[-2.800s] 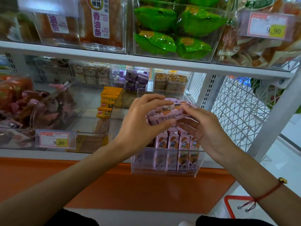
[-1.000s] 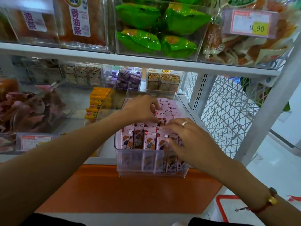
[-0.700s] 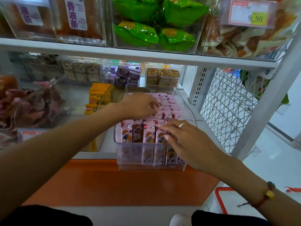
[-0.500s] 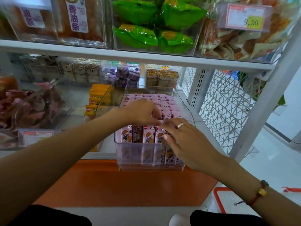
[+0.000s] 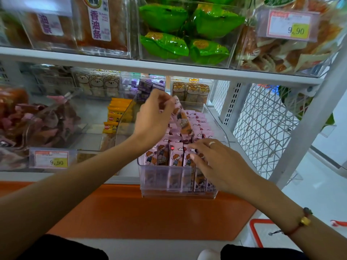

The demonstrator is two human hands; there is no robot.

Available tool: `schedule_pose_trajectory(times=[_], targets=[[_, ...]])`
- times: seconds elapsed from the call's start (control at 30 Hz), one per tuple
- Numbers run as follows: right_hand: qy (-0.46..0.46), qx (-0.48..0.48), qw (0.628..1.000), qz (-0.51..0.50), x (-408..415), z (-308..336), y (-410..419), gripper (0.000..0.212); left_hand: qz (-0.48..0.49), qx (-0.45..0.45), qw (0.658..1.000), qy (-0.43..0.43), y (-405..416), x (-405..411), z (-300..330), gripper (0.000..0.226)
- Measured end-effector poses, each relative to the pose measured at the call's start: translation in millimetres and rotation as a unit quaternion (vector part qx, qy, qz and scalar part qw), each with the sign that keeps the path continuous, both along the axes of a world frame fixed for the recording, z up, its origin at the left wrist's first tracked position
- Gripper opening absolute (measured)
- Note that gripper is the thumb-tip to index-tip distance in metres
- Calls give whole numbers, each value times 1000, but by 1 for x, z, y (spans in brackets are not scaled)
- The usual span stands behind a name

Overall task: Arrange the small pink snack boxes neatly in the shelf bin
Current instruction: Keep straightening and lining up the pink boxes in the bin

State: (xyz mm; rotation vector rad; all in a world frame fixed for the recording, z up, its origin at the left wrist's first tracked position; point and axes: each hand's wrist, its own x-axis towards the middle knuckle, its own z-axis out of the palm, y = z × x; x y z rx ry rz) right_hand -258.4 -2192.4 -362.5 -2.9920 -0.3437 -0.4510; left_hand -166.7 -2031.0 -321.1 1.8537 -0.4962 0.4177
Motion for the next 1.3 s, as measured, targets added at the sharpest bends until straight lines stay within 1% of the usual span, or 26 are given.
schedule_pose_trajectory(times=[0.07, 0.1, 0.13, 0.17, 0.2, 0.23, 0.27, 0.3, 0.33, 0.4, 0.43, 0.47, 0.5, 0.57, 0.6, 0.63, 0.7, 0.77, 0.83, 0.9, 0.93, 1.0, 1.1, 1.13, 1.2, 1.3], targets=[[-5, 25, 1000, -1, 1, 4, 3, 40, 0, -65, 998, -13, 12, -12, 1, 16], [-22, 61, 998, -2, 1, 7, 6, 38, -3, -90, 996, -18, 18, -17, 1, 11], [-47, 120, 992, -6, 2, 10, 11, 38, -7, -108, 994, -18, 23, -22, 1, 7], [-71, 198, 978, -7, 2, 14, 16, 39, -13, -118, 993, -14, 27, -26, 0, 6], [-76, 285, 955, 0, 2, 19, 22, 42, -23, -122, 992, -5, 29, -30, -3, 6], [-57, 363, 930, 15, 2, 23, 29, 47, -35, -120, 992, 5, 31, -33, -5, 6], [-26, 408, 912, 32, 1, 26, 37, 53, -48, -123, 991, 17, 31, -36, -8, 7], [1, 413, 910, 42, 1, 27, 43, 59, -63, -131, 989, 30, 31, -38, -11, 9], [16, 397, 917, 48, 1, 27, 48, 61, -80, -146, 985, 47, 31, -40, -12, 11], [22, 378, 924, 48, 3, 26, 52, 54, -106, -167, 977, 76, 30, -41, -13, 11], [24, 396, 917, 44, 6, 25, 51, 47, -113, -171, 975, 83, 31, -40, -13, 9], [36, 436, 898, 40, 8, 25, 50, 38, -117, -175, 974, 89, 31, -40, -14, 8], [62, 499, 864, 32, 10, 26, 49, 30, -120, -175, 973, 88, 33, -39, -15, 9], [130, 634, 762, 4, 15, 25, 45, 28, -121, -151, 979, 66, 35, -39, -16, 13], [150, 673, 725, -8, 16, 25, 42, 32, -121, -127, 983, 51, 36, -40, -16, 16], [159, 691, 705, -15, 18, 24, 40, 38, -124, -100, 986, 41, 36, -41, -17, 21], [160, 712, 683, -19, 19, 24, 39, 44, -132, -50, 989, 35, 36, -44, -21, 27], [153, 720, 677, -23, 18, 25, 40, 43, -118, 8, 993, 16, 35, -46, -25, 33], [142, 717, 682, -26, 17, 25, 41, 42, -97, 46, 994, -4, 34, -48, -28, 42], [136, 717, 683, -21, 17, 25, 42, 43, -89, 48, 995, -14, 32, -48, -29, 41], [137, 722, 678, -13, 17, 25, 41, 45, -87, 43, 995, -15, 32, -47, -28, 39], [141, 726, 673, 11, 17, 28, 38, 46, -91, 28, 995, 0, 32, -47, -26, 35], [143, 729, 667, 58, 14, 30, 33, 30, -115, 34, 992, 29, 32, -47, -24, 31], [131, 728, 670, 57, 14, 30, 32, 30, -118, 48, 991, 27, 31, -47, -25, 28], [84, 717, 692, 20, 13, 28, 32, 34, -108, 85, 991, 7, 30, -46, -27, 29], [18, 700, 713, -27, 12, 25, 35, 42, -73, 125, 989, -43, 28, -46, -30, 42]])
